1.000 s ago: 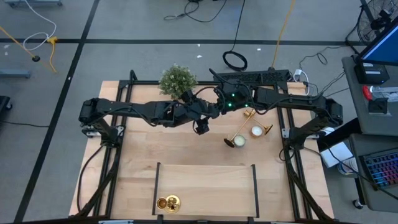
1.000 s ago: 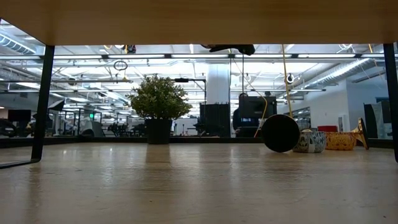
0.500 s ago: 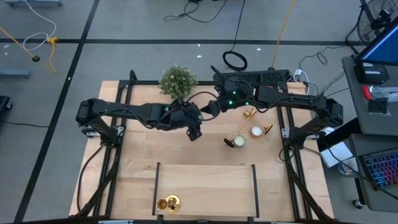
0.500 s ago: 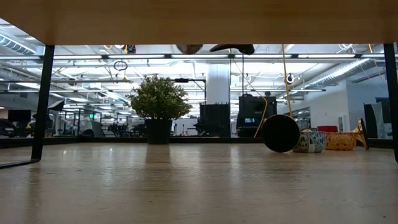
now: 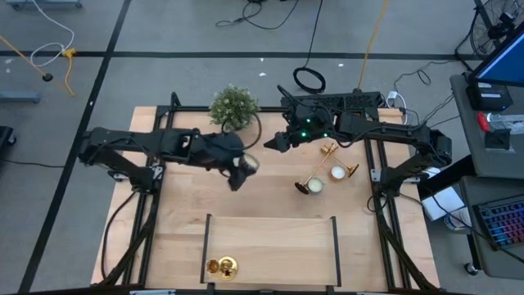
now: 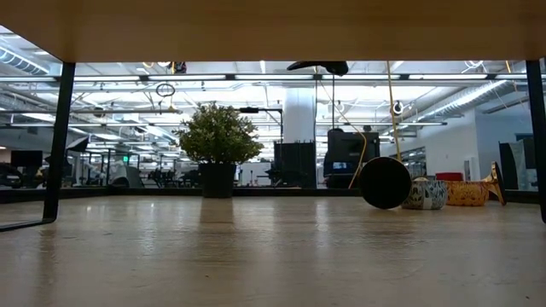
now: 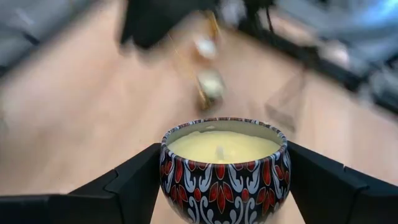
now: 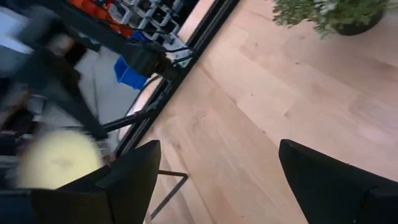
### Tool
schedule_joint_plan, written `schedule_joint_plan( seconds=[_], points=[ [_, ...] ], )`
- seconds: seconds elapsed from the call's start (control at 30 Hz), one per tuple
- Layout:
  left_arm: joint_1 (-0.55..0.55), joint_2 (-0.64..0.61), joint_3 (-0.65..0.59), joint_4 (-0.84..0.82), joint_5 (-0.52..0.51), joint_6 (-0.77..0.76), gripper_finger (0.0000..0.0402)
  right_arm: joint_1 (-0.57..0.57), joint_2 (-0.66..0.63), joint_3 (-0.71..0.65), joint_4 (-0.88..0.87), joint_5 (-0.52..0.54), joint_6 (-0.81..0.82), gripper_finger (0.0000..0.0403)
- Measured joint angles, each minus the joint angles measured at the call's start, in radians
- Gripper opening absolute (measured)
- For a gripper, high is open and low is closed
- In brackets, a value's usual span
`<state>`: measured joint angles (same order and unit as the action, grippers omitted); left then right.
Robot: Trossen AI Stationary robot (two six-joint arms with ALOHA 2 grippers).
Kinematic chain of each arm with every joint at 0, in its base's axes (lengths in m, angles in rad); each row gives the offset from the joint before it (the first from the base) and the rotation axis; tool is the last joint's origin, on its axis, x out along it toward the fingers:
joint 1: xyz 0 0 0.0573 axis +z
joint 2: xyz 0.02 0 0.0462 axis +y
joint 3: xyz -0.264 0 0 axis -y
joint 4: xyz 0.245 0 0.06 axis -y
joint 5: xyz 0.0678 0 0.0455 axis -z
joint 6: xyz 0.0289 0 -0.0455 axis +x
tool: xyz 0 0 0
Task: Pick & Place candle stick holders
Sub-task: Put the black patterned scented candle on the shelf
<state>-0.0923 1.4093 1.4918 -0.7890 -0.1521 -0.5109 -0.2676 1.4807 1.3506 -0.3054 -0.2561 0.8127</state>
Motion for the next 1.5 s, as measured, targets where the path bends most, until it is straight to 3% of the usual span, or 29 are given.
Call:
schedule_joint_plan(
  seconds=[0.17, 0.3, 0.53, 0.7, 0.9, 1.23, 1.5],
  points=[
    [-0.021, -0.097, -0.13, 0.058, 0.185, -0.042, 0.0297, 0.002, 0.0, 0.0, 0.031, -0.009, 0.011, 0.0325],
    [-0.042, -0.213, -0.292, 0.202, 0.262, -0.085, 0.0297, 0.007, 0.0, 0.0, 0.078, -0.007, 0.022, 0.0325],
    [-0.044, -0.441, -0.661, 0.723, 0.434, -0.17, 0.0297, 0.033, 0.0, 0.0, 0.185, -0.016, 0.042, 0.0325],
    [-0.039, -0.526, -0.926, 1.069, 0.548, -0.165, 0.0297, 0.054, 0.0, 0.0, 0.226, -0.029, 0.055, 0.0325],
    [-0.06, -0.505, -1.092, 1.407, 0.458, -0.086, 0.0297, 0.061, 0.0, 0.0, 0.231, -0.034, 0.1, 0.0325],
    [-0.239, -0.429, -1.096, 1.31, 0.109, 0.226, 0.0297, 0.059, 0.0, 0.0, 0.226, -0.022, 0.115, 0.0325],
    [-0.305, -0.322, -1.046, 1.335, 0.075, 0.228, 0.0297, 0.077, 0.0, 0.0, 0.219, -0.003, 0.114, 0.0325]
  ],
)
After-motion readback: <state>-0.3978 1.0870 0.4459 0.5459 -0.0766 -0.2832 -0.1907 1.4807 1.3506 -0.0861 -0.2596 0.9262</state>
